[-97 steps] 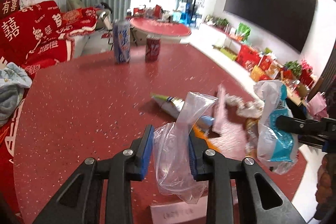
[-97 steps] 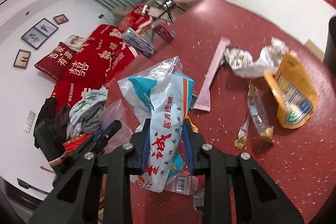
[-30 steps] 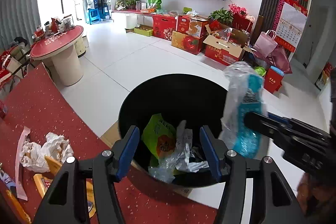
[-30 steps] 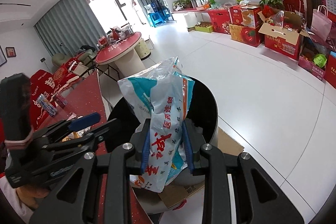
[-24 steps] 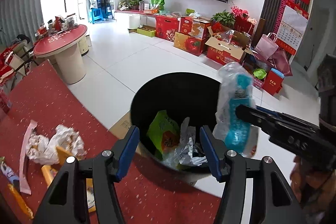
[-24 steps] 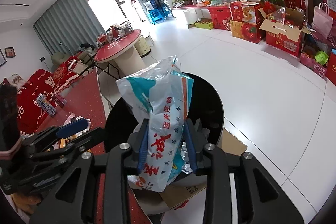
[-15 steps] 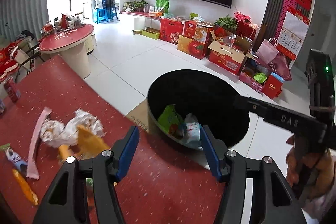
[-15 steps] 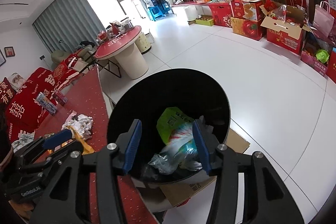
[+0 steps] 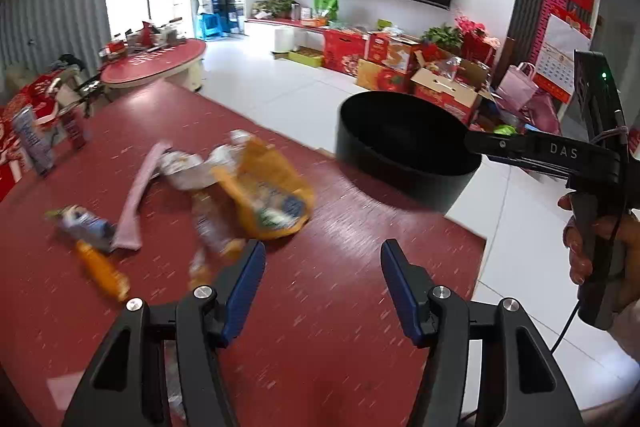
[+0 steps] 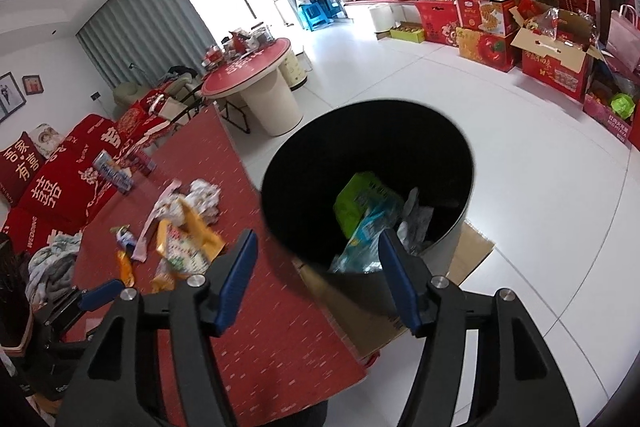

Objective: Collect trash
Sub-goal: 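Move both tools back to the table toward the pink box and green packet, then grasp the pink LAZY FUN box with the left tool while the right tool grasps the dark green packet, then carry both items over the black bin and open both tools to drop them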

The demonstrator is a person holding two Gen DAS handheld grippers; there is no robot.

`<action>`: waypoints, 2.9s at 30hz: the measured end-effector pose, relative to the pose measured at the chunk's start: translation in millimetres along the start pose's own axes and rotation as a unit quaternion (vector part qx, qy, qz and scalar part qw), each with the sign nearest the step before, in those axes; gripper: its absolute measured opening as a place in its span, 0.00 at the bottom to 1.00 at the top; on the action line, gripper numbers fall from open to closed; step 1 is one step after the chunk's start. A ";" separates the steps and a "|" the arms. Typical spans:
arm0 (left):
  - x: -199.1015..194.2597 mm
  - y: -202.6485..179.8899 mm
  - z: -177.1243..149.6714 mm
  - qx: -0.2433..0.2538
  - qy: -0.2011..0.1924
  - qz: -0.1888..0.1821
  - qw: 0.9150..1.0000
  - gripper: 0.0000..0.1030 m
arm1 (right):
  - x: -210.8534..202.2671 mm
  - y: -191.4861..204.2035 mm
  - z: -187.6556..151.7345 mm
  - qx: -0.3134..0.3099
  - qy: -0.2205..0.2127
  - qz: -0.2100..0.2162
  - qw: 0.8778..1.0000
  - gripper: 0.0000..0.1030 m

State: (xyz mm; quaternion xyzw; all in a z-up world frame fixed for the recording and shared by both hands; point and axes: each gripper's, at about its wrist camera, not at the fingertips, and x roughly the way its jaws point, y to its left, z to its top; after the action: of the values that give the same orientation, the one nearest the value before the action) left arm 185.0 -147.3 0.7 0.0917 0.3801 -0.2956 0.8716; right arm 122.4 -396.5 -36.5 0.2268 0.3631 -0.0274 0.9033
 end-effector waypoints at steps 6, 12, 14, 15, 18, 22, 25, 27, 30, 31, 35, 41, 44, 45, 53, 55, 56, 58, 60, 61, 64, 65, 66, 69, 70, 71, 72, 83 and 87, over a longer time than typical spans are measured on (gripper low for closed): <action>-41.2 37.2 -27.9 -0.008 -0.036 0.036 0.999 1.00 | 3.9 33.3 -24.8 -0.017 0.023 0.018 0.999 0.67; -56.8 79.0 -56.4 0.014 -0.028 0.086 0.996 1.00 | 10.7 69.9 -50.1 -0.046 0.043 0.036 0.997 0.76; -59.4 94.6 -69.0 0.024 -0.020 0.101 0.994 1.00 | 12.8 83.5 -59.1 -0.060 0.049 0.050 0.996 0.86; -60.2 103.2 -71.6 0.027 -0.017 0.106 0.994 1.00 | 13.6 91.6 -63.9 -0.070 0.050 0.060 0.995 0.95; -58.4 126.1 -83.6 0.031 -0.003 0.114 0.993 1.00 | 16.0 115.4 -77.5 -0.098 0.057 0.077 0.991 1.00; -51.7 145.0 -93.4 0.043 0.018 0.118 0.992 1.00 | 22.2 152.5 -99.5 -0.149 0.080 0.091 0.981 1.00; -43.2 154.4 -96.9 0.048 0.037 0.102 0.993 1.00 | 25.1 176.7 -112.2 -0.180 0.088 0.094 0.975 1.00; -36.2 157.8 -100.3 0.050 0.047 0.100 0.993 1.00 | 28.8 187.7 -118.0 -0.187 0.094 0.101 0.973 1.00; -27.7 163.0 -100.3 0.054 0.059 0.092 0.992 1.00 | 37.1 201.1 -124.9 -0.192 0.103 0.102 0.971 1.00; -26.1 164.5 -99.9 0.053 0.059 0.089 0.993 1.00 | 39.6 204.6 -126.8 -0.193 0.106 0.101 0.970 1.00; -22.0 170.5 -99.1 0.042 0.065 0.077 0.994 1.00 | 50.4 213.9 -132.8 -0.187 0.116 0.091 0.971 1.00; -12.3 179.4 -101.0 0.022 0.083 0.062 0.994 1.00 | 63.0 227.0 -137.3 -0.191 0.128 0.078 0.970 0.89; -10.5 181.8 -101.3 0.015 0.088 0.058 0.994 1.00 | 71.7 231.2 -139.4 -0.192 0.137 0.072 0.969 0.80; -11.2 181.9 -101.7 0.014 0.087 0.057 0.994 1.00 | 74.2 231.6 -139.6 -0.191 0.139 0.069 0.969 0.75; -13.8 179.3 -103.9 0.018 0.092 0.055 0.994 1.00 | 83.3 226.6 -134.5 -0.163 0.150 0.061 0.973 0.42; -15.2 177.5 -105.3 0.022 0.093 0.055 0.994 1.00 | 82.6 226.0 -133.9 -0.161 0.149 0.062 0.974 0.35; -15.0 176.8 -105.9 0.024 0.096 0.056 0.994 1.00 | 81.8 226.1 -133.5 -0.162 0.148 0.062 0.974 0.34; -14.6 178.0 -107.3 0.019 0.103 0.056 0.993 1.00 | 80.1 225.7 -132.8 -0.162 0.147 0.065 0.974 0.27; -16.4 178.9 -108.5 0.012 0.101 0.050 0.994 1.00 | 79.4 224.8 -131.7 -0.162 0.147 0.067 0.973 0.25; -17.7 178.7 -109.0 0.009 0.100 0.047 0.994 1.00 | 78.9 224.4 -131.3 -0.163 0.147 0.067 0.973 0.23; -19.9 178.5 -108.8 0.009 0.097 0.059 0.993 1.00 | 74.7 222.1 -129.8 -0.162 0.142 0.071 0.974 0.17; -20.7 178.4 -109.0 0.008 0.094 0.062 0.994 1.00 | 73.6 221.2 -128.6 -0.161 0.141 0.073 0.974 0.17; -22.4 178.1 -109.4 0.006 0.090 0.063 0.994 1.00 | 71.8 220.0 -127.4 -0.159 0.140 0.077 0.974 0.17; -28.3 177.9 -109.8 -0.005 0.076 0.068 0.995 1.00 | 65.8 215.6 -123.0 -0.156 0.134 0.084 0.975 0.17; -32.1 177.8 -109.4 -0.013 0.070 0.068 0.995 1.00 | 64.0 213.9 -121.3 -0.154 0.132 0.089 0.975 0.17; -34.5 178.0 -108.8 -0.018 0.065 0.068 0.995 1.00 | 61.4 212.1 -119.2 -0.151 0.129 0.094 0.976 0.17; -38.8 177.2 -107.5 -0.024 0.058 0.067 0.996 1.00 | 58.6 210.1 -116.6 -0.149 0.125 0.098 0.976 0.17; -63.6 141.3 -69.9 -0.048 0.004 0.039 0.998 1.00 | 29.7 172.0 -76.6 -0.103 0.084 0.130 0.983 0.17; -59.3 116.5 -49.0 -0.049 -0.008 0.013 0.999 1.00 | 17.9 147.5 -59.8 -0.086 0.063 0.126 0.986 0.17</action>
State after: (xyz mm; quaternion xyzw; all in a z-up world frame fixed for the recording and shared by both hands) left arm 191.6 -7.9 1.6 0.0513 0.3863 -0.2659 0.8818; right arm 128.6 -236.6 -28.8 0.1934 0.3887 0.1323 0.8911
